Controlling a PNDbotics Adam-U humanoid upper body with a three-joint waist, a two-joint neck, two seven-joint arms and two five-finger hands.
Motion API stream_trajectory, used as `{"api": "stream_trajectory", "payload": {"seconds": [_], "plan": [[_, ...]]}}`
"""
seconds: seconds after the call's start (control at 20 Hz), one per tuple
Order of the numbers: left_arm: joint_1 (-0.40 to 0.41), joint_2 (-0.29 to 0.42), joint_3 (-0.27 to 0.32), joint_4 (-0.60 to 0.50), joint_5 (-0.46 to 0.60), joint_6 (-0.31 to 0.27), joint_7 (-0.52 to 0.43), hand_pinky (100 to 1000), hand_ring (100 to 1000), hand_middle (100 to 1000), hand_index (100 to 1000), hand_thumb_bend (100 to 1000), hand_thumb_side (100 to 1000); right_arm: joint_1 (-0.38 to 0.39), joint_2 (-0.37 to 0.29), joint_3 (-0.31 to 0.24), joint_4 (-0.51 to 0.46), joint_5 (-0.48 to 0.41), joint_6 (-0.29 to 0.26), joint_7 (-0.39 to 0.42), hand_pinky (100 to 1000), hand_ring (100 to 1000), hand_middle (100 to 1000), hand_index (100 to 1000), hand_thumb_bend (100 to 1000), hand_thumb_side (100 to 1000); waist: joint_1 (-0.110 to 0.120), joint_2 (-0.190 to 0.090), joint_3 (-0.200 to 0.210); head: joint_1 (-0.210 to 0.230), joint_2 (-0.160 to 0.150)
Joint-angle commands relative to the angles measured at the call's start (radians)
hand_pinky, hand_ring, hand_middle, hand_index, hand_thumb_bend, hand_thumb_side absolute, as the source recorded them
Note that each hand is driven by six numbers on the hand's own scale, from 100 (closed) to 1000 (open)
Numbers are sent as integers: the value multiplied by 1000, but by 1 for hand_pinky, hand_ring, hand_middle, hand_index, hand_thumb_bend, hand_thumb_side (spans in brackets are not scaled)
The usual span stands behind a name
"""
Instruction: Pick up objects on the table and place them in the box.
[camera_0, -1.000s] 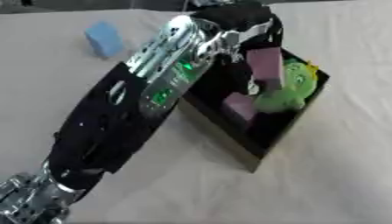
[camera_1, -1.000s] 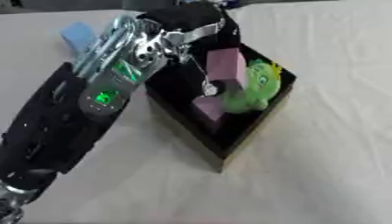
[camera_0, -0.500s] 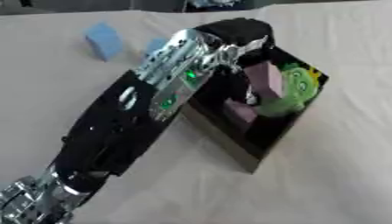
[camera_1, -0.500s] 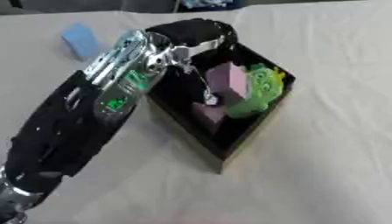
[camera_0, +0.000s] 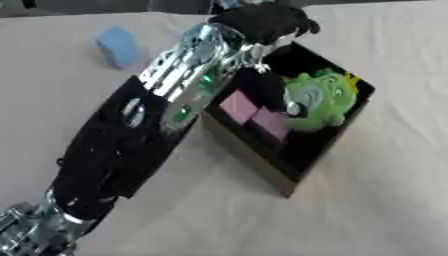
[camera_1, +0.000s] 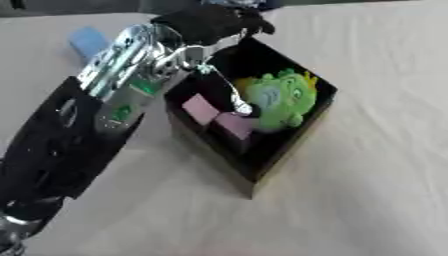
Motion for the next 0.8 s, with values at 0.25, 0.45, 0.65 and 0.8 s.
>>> {"api": "stream_trajectory", "payload": {"seconds": [0.25, 0.45, 0.65, 0.8], "plan": [[-19, 121, 131, -113, 82, 89, 42, 895, 934, 861, 928, 455, 425, -3, -24, -14, -14, 2, -4, -9, 872, 814, 571, 763, 100, 557, -1, -38, 2, -17, -8], [-38, 218, 198, -31, 131, 163, 86, 850, 897, 848, 916, 403, 396, -1, -29, -17, -14, 4, -8, -13, 871, 814, 571, 763, 100, 556, 2, -37, 5, -29, -7], [-48, 298, 231, 76, 154, 188, 139, 848, 890, 852, 904, 425, 359, 1, -32, -18, -14, 9, -10, -14, 871, 814, 570, 762, 100, 556, 4, -32, 5, -35, -12], [-49, 351, 242, 163, 134, 191, 155, 861, 901, 863, 914, 501, 333, 2, -35, -18, -14, 13, -12, -15, 871, 814, 570, 762, 100, 555, 6, -28, 5, -34, -14]]}}
